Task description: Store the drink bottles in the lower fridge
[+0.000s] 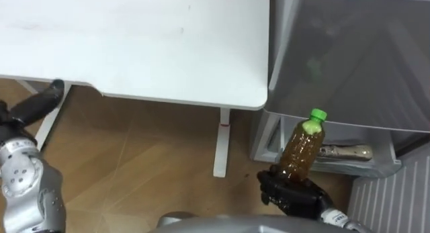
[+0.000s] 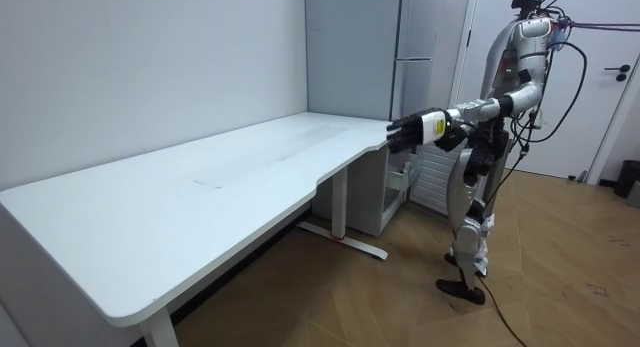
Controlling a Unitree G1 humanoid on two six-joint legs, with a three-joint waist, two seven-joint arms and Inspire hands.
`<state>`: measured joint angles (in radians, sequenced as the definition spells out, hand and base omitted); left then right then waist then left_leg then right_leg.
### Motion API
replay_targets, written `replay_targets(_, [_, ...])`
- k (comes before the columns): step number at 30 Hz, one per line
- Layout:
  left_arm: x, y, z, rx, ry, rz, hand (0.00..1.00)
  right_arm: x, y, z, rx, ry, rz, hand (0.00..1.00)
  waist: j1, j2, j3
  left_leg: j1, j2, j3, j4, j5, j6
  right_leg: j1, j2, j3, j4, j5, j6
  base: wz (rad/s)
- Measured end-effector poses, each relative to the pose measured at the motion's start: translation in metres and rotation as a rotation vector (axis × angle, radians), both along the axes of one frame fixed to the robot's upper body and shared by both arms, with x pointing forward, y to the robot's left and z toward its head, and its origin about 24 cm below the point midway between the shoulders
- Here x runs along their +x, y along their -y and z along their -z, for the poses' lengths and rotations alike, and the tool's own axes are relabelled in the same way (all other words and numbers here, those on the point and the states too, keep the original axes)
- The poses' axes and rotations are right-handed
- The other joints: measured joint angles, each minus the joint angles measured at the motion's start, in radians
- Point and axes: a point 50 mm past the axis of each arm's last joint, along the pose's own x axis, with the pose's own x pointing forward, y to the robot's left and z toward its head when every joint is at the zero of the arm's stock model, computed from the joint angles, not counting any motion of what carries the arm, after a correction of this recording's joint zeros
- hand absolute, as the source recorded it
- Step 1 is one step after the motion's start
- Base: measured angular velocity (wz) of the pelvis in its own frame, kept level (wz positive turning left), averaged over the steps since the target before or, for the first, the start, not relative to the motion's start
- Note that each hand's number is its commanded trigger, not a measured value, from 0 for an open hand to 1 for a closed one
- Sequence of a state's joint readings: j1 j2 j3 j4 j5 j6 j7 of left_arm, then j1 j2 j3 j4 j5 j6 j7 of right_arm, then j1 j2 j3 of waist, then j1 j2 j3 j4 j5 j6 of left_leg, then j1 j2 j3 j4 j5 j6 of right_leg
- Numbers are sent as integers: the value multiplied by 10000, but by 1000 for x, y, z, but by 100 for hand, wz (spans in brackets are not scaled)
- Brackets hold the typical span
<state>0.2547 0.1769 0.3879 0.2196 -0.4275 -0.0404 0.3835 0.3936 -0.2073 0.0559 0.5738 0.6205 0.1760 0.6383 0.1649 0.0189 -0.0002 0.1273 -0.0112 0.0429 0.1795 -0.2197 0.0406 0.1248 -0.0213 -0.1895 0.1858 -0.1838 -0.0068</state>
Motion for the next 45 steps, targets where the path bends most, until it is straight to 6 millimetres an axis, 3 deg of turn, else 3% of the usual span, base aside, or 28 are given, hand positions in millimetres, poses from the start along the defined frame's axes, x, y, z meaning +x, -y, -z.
replay_targets(8, [-51,15,64,-1882,-2749,-710,0,-12,4,15,-72,-1079,1066,100,-204,-314,12,38,-30,33,-3,-8,11,193,-24,-24,-184,-22,16,1])
replay_targets(17, [-117,32,112,-3707,-5789,-915,0,-31,20,29,-321,-2635,3797,100,-350,-135,-2,307,-4,98,-140,-42,-9,481,46,59,-346,-19,16,-2])
replay_targets(23, [-146,56,130,-4948,-7250,304,0,-34,27,33,-122,-3333,6071,100,-515,26,24,186,-5,94,-152,-86,-10,375,47,5,-321,-19,16,0])
replay_targets(29, [-159,69,136,-5250,-8451,2149,0,-12,26,32,639,-3135,7674,100,-832,6,21,101,-23,80,-101,-80,-16,356,45,-24,-351,-20,16,3])
replay_targets(34, [-158,73,138,-5300,-8818,3327,0,3,27,30,1114,-2878,8617,100,-904,-65,62,24,-33,77,54,-82,-14,344,26,-55,-366,-49,37,3])
replay_targets(40, [-151,78,139,-4539,-9791,4922,0,21,28,27,1810,-2585,9529,100,-1098,21,98,-344,-59,-65,263,-86,-8,141,-16,-184,-356,-53,41,8])
replay_targets(45, [-135,79,140,-3926,-10078,5935,0,40,30,26,1657,-2509,9696,100,-1201,162,65,-1086,-118,-196,594,-81,-6,-436,-34,-352,-214,-42,23,10])
